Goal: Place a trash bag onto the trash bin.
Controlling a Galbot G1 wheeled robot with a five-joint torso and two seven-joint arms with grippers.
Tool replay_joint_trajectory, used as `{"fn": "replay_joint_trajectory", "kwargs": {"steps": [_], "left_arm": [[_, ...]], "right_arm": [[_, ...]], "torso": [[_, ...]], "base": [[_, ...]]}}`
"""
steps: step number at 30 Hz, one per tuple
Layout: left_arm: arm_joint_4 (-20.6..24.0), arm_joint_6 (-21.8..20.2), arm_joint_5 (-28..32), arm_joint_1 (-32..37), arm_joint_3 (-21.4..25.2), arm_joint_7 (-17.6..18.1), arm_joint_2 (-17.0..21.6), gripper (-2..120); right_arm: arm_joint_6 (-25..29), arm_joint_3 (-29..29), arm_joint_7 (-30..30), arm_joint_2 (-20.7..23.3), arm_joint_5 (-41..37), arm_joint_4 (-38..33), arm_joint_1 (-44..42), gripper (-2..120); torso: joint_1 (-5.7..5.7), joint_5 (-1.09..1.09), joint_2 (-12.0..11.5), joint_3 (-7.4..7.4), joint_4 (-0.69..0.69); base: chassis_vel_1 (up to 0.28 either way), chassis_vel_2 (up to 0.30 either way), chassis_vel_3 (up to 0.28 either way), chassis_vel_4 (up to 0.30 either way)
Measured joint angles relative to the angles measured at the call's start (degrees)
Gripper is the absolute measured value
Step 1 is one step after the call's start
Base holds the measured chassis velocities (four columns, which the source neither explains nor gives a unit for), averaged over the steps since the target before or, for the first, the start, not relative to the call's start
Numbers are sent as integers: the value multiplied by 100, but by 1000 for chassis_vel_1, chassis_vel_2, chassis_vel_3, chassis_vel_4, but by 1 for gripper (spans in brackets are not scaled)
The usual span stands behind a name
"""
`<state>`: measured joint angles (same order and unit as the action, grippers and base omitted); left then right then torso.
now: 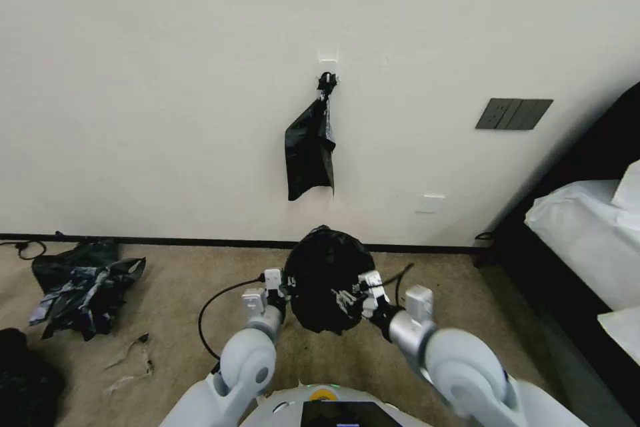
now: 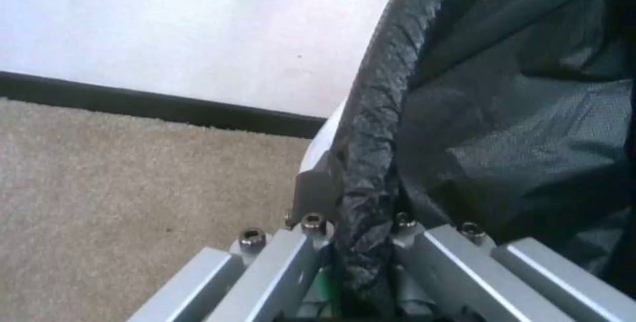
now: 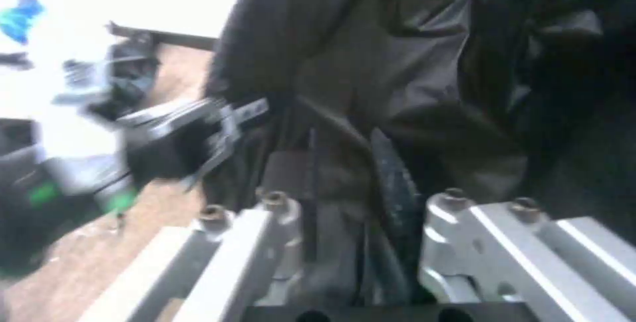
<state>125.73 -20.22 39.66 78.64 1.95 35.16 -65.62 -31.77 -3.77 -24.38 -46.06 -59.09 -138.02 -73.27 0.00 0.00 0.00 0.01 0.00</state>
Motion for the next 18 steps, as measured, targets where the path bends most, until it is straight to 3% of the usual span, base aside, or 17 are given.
{"fn": "replay_joint_trajectory", "kwargs": {"steps": [4,5,9,18], "left_arm": [[-6,1,-46,-14,-68,89,-21,0],[-15,8,-106,-9,-84,128,-51,0],[-55,37,-233,14,-101,152,-135,0],[-60,61,-446,76,-232,168,-235,0]], "right_arm": [[-197,398,-522,-176,-187,300,528,8],[-352,705,-959,-333,-283,530,860,2],[-574,1292,-1777,-725,-296,1027,1357,0],[-780,1927,-2166,-1206,482,1769,1897,0]], "torso": [[0,1,0,0,0],[1,0,0,0,0],[1,0,0,0,0],[1,-1,0,0,0]], "base": [[0,0,0,0],[0,0,0,0],[0,0,0,0],[0,0,0,0]]}}
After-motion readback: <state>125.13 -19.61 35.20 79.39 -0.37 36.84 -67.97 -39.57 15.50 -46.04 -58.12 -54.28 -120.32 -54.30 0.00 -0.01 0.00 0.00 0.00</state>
